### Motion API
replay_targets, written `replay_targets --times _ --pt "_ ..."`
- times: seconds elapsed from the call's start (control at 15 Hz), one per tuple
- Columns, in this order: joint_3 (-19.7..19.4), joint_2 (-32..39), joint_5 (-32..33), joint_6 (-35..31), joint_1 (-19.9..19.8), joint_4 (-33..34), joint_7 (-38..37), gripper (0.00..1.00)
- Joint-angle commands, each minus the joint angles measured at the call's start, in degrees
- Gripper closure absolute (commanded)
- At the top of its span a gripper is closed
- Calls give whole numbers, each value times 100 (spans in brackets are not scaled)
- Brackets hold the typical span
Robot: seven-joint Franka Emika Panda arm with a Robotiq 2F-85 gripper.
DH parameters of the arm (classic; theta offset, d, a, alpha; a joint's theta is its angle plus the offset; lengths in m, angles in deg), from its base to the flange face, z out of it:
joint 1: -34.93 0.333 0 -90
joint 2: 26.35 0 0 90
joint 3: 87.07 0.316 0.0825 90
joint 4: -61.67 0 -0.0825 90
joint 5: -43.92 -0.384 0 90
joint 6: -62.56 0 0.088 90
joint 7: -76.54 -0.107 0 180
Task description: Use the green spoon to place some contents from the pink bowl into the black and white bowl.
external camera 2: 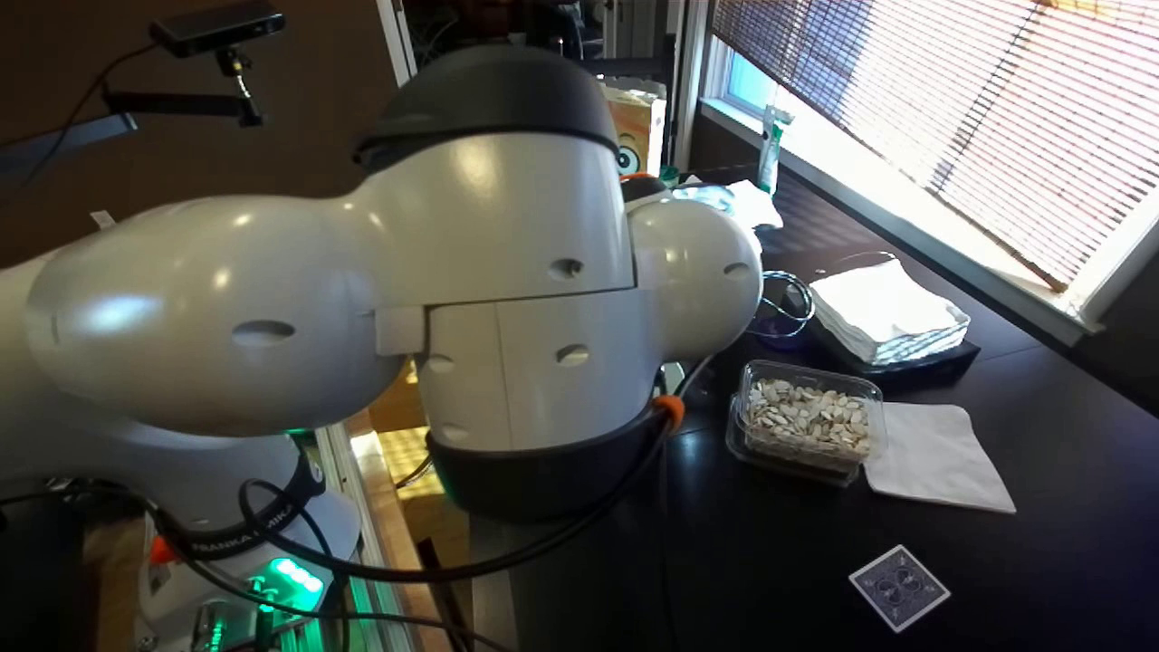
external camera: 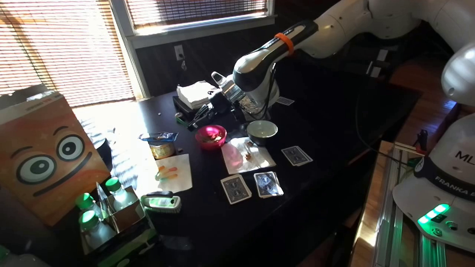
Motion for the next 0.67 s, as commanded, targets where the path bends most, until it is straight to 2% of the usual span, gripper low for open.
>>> replay_targets --times 0.0,0.6 --pt "-141 -333 213 -68 160 -42 -331 95" --pt "-449 -827 233 6 382 10 -415 95"
